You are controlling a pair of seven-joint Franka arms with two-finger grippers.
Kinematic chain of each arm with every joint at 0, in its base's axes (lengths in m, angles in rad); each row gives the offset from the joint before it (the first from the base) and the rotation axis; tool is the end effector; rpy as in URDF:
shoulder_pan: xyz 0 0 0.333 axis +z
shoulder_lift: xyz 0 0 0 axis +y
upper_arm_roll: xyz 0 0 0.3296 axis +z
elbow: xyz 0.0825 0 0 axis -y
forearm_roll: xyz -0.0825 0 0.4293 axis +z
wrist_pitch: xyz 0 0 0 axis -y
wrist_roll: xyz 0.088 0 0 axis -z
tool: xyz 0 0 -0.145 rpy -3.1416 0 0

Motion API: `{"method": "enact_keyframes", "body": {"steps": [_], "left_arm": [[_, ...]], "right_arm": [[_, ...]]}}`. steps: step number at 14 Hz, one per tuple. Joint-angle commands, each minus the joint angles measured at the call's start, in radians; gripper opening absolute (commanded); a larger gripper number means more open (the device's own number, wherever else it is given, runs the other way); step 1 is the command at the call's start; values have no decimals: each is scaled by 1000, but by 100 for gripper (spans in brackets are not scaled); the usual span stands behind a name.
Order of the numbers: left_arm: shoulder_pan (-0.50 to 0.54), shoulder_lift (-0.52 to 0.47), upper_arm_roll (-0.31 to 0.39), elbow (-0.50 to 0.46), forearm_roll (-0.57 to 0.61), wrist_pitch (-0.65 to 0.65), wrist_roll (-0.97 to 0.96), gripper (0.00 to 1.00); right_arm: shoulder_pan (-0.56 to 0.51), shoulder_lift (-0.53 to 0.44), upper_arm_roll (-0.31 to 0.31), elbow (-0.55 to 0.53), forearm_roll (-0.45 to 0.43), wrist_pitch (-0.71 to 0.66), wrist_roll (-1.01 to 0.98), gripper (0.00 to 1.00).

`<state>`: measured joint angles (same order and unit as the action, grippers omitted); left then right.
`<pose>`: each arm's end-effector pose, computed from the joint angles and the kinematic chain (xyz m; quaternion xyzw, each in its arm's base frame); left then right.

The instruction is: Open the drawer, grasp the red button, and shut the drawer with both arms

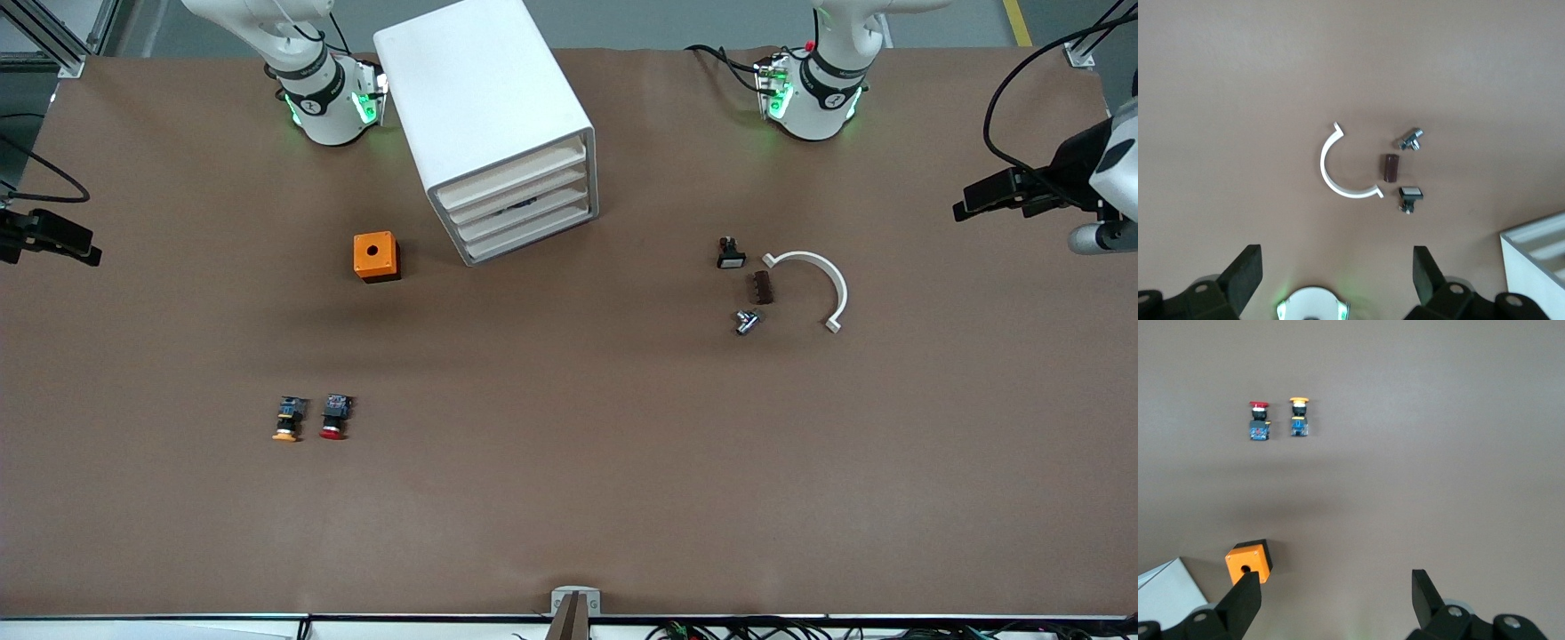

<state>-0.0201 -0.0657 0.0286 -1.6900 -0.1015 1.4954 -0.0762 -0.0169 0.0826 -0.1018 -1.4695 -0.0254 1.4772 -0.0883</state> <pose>0.5626 -0.0101 0.5724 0.9957 0.0415 -0.0660 0.0495 0.6094 -0.0742 0.5943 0.9990 -0.0159 -0.0388 0.0129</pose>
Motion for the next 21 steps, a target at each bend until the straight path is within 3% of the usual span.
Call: {"method": "enact_keyframes", "body": {"steps": [1,6,11,21], "left_arm": [[-14,-79,-1,-57,71,66,10,99],[-4,-59,-1,50,75,65,7,99],[-4,30,1,185,80,62,6,99],[-11,89,1,190,77,62,-2,99]], "right_arm": [[-23,13,10,51,36,-84,2,100],[-28,-21,11,44,35,-130,2,100],[-21,-56,17,44,36,-118,2,100],[-38,-149,16,-11,82,-91,48,100]]}}
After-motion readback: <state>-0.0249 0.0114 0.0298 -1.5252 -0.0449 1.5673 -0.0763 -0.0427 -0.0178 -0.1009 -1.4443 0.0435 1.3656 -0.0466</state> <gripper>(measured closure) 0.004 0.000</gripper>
